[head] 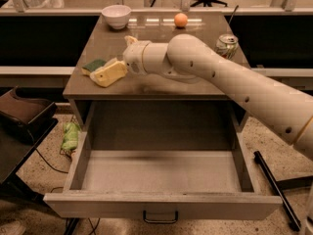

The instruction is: Place sponge into top drawer

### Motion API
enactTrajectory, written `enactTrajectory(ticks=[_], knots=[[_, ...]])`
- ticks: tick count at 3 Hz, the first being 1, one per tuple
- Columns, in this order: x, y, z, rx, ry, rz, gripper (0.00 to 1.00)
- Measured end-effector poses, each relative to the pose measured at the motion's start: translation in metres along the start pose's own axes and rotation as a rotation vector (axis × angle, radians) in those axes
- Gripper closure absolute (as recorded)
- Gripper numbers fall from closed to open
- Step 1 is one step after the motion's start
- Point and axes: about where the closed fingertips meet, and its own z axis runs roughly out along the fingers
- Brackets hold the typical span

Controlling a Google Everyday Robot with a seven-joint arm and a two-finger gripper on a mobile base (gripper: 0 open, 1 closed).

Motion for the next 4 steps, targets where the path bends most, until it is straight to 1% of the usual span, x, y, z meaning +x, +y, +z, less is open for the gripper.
enactTrajectory(ticks=[1, 2, 3, 4], knots=[[-0.005, 0.015, 0.002, -0.014, 0.003, 0.010, 0.00], [-0.003, 0.023, 0.011, -0.024, 0.009, 0.019, 0.00], [0.001, 0.026, 0.018, -0.024, 0.024, 0.025, 0.00], [0.012, 0.023, 0.022, -0.014, 0.053, 0.036, 0.00]])
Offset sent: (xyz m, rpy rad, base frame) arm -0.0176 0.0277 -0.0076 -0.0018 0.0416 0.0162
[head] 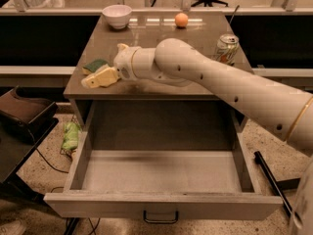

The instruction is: Place sponge into top drawer

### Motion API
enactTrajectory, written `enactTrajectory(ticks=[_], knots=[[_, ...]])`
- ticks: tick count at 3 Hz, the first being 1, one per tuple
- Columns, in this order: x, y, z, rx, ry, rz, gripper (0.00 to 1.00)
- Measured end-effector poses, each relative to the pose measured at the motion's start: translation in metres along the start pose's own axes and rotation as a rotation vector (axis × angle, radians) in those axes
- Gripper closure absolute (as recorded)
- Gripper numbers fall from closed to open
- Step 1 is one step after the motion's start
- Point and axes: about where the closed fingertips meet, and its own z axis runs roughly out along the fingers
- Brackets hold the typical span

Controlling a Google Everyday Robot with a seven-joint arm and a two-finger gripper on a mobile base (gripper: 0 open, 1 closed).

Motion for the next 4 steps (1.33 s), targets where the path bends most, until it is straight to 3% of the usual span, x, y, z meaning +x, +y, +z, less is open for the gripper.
enactTrajectory(ticks=[1, 2, 3, 4], knots=[[0.015, -0.008, 0.005, 0.009, 0.033, 0.020, 0.00], [0.027, -0.016, 0.009, 0.010, 0.051, 0.039, 0.10], [0.035, -0.019, 0.013, 0.018, 0.056, 0.043, 0.25], [0.035, -0.017, 0.014, 0.014, 0.056, 0.042, 0.48]])
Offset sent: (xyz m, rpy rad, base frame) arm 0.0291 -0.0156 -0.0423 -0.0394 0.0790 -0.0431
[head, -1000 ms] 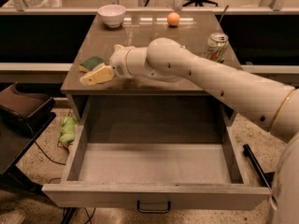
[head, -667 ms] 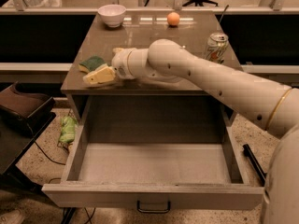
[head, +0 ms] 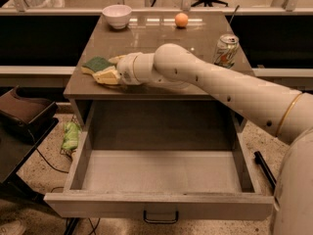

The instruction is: Place sponge into top drawer

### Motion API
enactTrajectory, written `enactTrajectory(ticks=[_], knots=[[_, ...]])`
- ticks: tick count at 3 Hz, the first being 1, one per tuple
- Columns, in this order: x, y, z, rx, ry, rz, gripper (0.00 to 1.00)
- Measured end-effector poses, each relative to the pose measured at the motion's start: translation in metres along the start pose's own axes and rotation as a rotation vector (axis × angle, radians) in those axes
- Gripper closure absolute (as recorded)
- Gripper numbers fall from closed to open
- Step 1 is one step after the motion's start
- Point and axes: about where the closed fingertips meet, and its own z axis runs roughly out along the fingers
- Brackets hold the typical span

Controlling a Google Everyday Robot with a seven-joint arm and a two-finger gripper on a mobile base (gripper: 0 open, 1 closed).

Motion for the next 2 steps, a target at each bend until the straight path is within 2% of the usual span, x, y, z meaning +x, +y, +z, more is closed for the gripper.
enactTrajectory(ticks=[2], knots=[[-0.0005, 0.0037, 0.0033, -0.008, 0.000, -0.001, 0.94]])
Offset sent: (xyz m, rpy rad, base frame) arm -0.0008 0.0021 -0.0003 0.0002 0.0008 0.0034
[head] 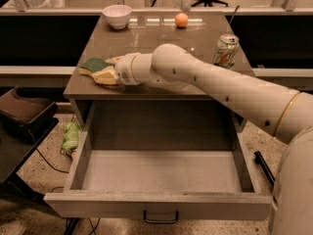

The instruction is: Place sponge into top drawer

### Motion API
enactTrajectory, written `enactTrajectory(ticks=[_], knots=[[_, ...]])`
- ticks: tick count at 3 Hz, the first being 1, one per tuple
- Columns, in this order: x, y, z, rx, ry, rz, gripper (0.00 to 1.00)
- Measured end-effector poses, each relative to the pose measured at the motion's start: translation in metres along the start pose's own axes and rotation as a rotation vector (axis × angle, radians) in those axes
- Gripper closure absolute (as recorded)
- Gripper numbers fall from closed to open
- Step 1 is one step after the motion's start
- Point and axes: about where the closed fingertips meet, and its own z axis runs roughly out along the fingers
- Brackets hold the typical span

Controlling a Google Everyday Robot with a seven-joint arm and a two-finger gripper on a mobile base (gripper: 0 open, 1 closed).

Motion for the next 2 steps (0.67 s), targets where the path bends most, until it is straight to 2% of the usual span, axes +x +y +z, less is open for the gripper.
enactTrajectory(ticks=[1, 2], knots=[[-0.011, 0.000, -0.014, 0.000, -0.027, -0.008, 1.00], [-0.031, 0.009, -0.054, 0.023, -0.062, -0.035, 1.00]])
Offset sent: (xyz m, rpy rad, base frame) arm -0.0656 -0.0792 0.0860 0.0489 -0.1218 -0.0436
